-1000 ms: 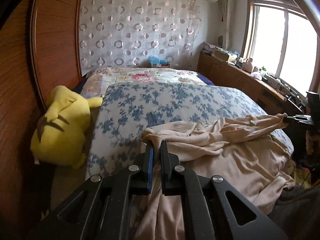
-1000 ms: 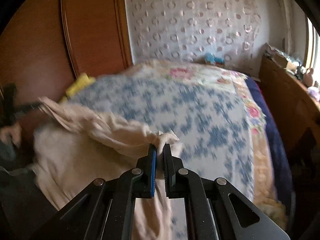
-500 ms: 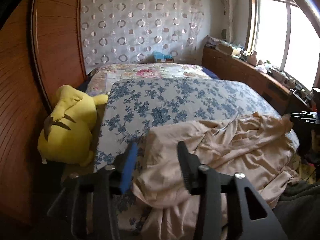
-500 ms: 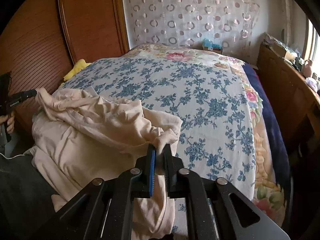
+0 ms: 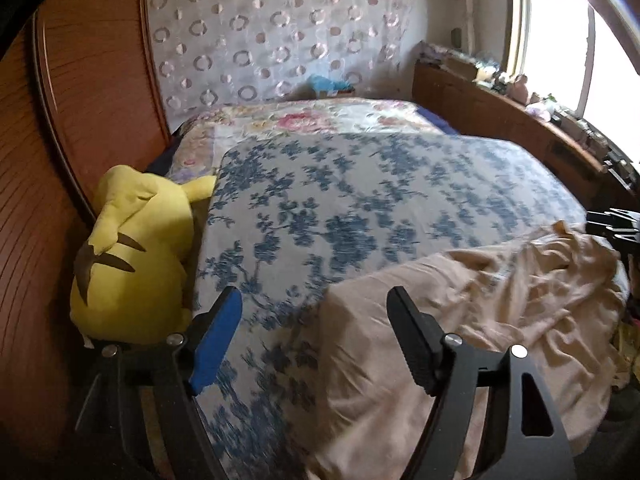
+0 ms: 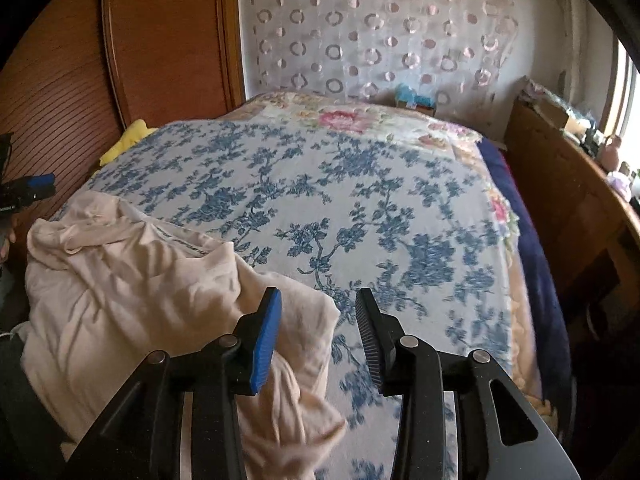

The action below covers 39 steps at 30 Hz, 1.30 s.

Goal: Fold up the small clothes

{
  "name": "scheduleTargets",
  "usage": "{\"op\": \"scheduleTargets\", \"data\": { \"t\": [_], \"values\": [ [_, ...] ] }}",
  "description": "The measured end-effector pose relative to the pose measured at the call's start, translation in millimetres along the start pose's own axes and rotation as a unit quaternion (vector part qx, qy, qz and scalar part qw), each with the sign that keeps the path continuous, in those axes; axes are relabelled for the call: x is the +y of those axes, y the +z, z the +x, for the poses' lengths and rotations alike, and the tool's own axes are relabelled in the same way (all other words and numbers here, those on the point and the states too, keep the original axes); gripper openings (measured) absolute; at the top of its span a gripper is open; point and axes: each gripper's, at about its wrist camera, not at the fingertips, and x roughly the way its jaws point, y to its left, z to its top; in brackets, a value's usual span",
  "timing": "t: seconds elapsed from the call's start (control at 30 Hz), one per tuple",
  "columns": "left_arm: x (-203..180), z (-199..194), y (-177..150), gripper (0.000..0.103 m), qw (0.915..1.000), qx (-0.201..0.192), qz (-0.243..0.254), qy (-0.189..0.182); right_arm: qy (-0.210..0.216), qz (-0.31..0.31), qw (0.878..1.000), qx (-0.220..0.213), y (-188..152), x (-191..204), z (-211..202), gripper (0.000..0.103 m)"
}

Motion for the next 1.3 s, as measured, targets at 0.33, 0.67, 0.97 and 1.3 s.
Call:
{"op": "scheduleTargets", "data": {
  "t": [0.33,0.67,0.97,1.3],
  "values": [
    [-1.2,31.4,8.9,0.076,0.9988,0.039,0.008,-0.028,0.011,0.015,1.000,0.026,0.9,-6.2,27.4,0.040],
    [-9.1,52.3,-3.7,0.076,0.9961,0.073,0.016,-0.046,0.015,0.025,0.999,0.030,-4.8,-12.4,33.0,0.051],
    [-9.5,55.3,-4.6,0.076,0.9959,0.074,0.017,-0.049,0.027,0.020,0.999,0.030,-6.7,-11.8,34.0,0.051],
    [-9.9,54.9,-2.0,0.055,0.9943,0.076,0.020,-0.072,0.048,-0.003,0.998,0.038,-7.1,-1.3,31.8,0.048]
  ]
}}
